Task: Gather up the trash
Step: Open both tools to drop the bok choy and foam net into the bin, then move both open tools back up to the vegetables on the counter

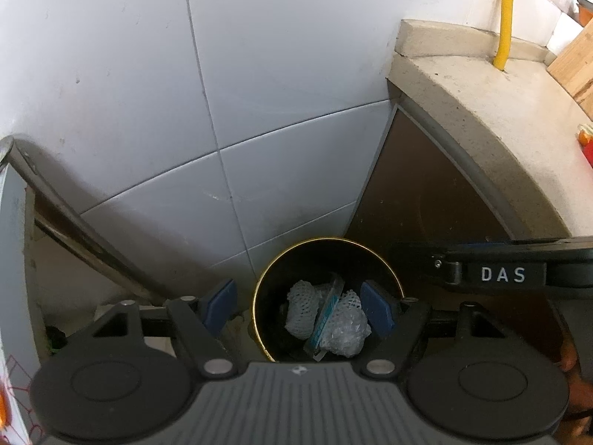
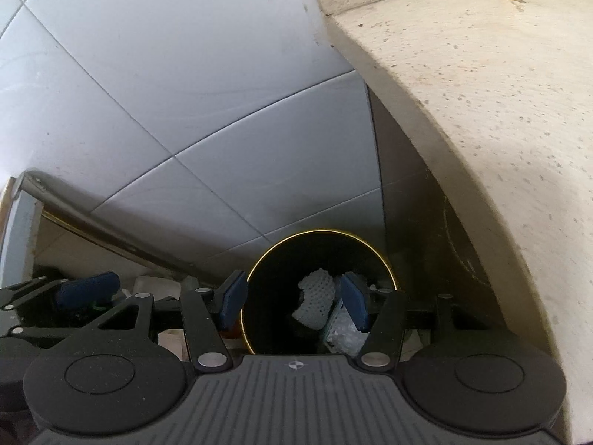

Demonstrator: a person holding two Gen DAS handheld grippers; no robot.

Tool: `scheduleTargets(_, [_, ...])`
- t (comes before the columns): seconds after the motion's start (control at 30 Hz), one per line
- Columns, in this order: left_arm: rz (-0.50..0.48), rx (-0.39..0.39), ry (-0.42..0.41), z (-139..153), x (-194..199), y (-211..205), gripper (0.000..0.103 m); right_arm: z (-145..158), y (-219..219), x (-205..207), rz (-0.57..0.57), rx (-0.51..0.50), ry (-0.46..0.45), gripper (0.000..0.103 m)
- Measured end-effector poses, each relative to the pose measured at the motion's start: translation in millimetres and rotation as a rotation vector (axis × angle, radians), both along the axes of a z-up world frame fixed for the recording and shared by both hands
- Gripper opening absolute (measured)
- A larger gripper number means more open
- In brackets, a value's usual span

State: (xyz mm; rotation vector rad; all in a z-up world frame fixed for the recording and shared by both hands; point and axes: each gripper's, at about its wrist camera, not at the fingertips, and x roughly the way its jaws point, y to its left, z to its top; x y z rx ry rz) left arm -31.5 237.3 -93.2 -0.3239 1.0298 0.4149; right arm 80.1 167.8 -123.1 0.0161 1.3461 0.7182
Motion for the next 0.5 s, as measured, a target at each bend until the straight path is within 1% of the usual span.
scheduleTargets(0.13, [-0.01, 0.005, -0.011, 2.2, -1.0, -1.3, 0.068, 2.3, -5.4, -2.7, -0.01, 0.0, -0.012, 0.067])
scheduleTargets(0.27, [-0.02, 0.004, -0.032, 5.2, -2.7, -3.2, 0.068, 7.4, -18.5, -2.2, -0.018, 0.018, -0.046, 0.068])
scheduleTargets(0.37, [-0.035, 0.016, -0.049, 7.8, -3.6, -6.1, 0.068, 11.1, -28.8, -1.8, -0.013, 0.05, -0.059, 0.068])
scheduleTargets(0.43, [-0.041, 0.032, -0.058, 9.4, -3.9, -7.7, 0.068, 13.6, -33.8, -3.4, 0.0, 0.073, -0.059, 0.068])
scheduleTargets(0.5, [-0.049, 0.043, -0.073, 11.5, -4.6, -9.2, 0.068, 16.7, -37.6, -6.8, 0.026, 0.09, -0.079, 0.068])
